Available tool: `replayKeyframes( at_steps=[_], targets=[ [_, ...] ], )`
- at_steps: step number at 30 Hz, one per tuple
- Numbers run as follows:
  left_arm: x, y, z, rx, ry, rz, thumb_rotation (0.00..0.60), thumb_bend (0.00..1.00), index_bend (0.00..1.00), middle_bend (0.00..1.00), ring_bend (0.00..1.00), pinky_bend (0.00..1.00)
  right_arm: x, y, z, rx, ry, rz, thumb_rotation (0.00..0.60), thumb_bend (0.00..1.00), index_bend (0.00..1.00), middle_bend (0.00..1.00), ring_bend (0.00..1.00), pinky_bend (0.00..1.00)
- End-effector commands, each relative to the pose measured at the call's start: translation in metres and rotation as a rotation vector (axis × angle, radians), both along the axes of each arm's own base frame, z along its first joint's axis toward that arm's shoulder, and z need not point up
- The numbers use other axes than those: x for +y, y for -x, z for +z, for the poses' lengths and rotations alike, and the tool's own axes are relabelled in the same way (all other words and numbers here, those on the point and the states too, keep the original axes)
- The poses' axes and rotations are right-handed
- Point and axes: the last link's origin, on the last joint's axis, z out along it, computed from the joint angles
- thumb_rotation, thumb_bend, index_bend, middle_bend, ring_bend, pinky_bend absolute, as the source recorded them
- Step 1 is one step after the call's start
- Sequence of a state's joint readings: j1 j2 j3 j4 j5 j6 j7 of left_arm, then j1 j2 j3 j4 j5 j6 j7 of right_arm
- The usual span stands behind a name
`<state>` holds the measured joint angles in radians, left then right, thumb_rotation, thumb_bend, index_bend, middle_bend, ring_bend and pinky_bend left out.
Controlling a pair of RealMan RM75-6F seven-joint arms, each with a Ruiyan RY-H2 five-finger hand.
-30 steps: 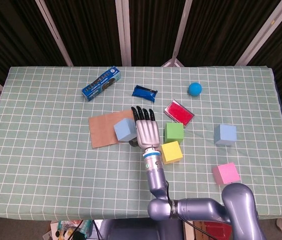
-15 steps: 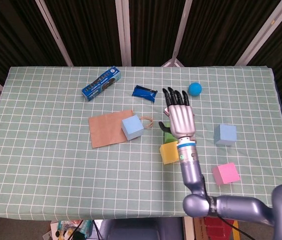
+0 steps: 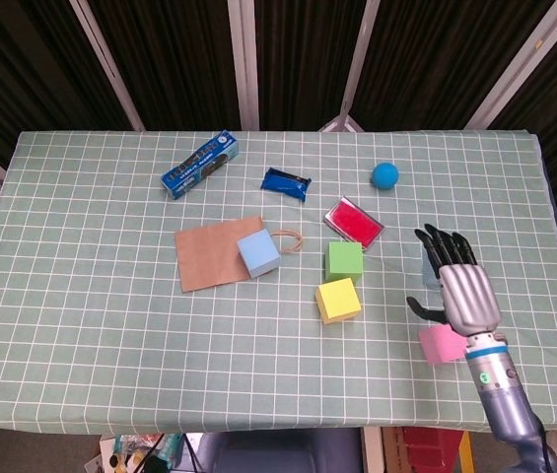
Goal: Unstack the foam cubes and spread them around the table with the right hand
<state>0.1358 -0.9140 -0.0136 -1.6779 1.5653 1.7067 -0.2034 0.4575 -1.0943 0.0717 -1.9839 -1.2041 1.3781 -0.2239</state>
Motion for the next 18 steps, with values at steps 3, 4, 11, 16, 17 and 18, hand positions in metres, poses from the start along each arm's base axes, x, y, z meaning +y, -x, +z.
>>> replayKeyframes(
  at_steps=[3,4,11,16,17,18],
  targets=[
    [0.001,0.001,0.001,0.015,0.005,-0.01,0.6,0.32,0.12,0.0,0.0,0.02,0.058,0.061,0.013,0.132,-0.021,0.014,0.6,0.26,0.0,0.01,0.04,0.0],
    [0.001,0.001,0.001,0.017,0.007,-0.011,0.6,0.32,0.12,0.0,0.0,0.02,0.063,0.064,0.013,0.149,-0.022,0.021,0.6,0.26,0.0,0.01,0.03,0.0],
    [0.0,0.003,0.001,0.019,0.019,0.008,0.6,0.32,0.12,0.0,0.0,0.02,0.088,0.083,0.019,0.203,0.056,-0.001,0.6,0.26,0.0,0.01,0.01,0.0],
    [0.004,0.007,0.0,0.032,0.037,0.054,0.6,0.32,0.14,0.0,0.0,0.02,0.093,0.095,0.025,0.239,0.053,-0.052,0.6,0.26,0.0,0.0,0.0,0.0],
    [0.005,0.007,-0.001,0.034,0.038,0.059,0.6,0.32,0.14,0.0,0.0,0.02,0.093,0.096,0.027,0.239,0.06,-0.056,0.6,0.26,0.0,0.0,0.0,0.0],
    [0.006,0.008,-0.001,0.038,0.041,0.065,0.6,0.32,0.14,0.0,0.0,0.02,0.093,0.096,0.029,0.243,0.07,-0.059,0.6,0.26,0.0,0.0,0.0,0.0]
  ],
)
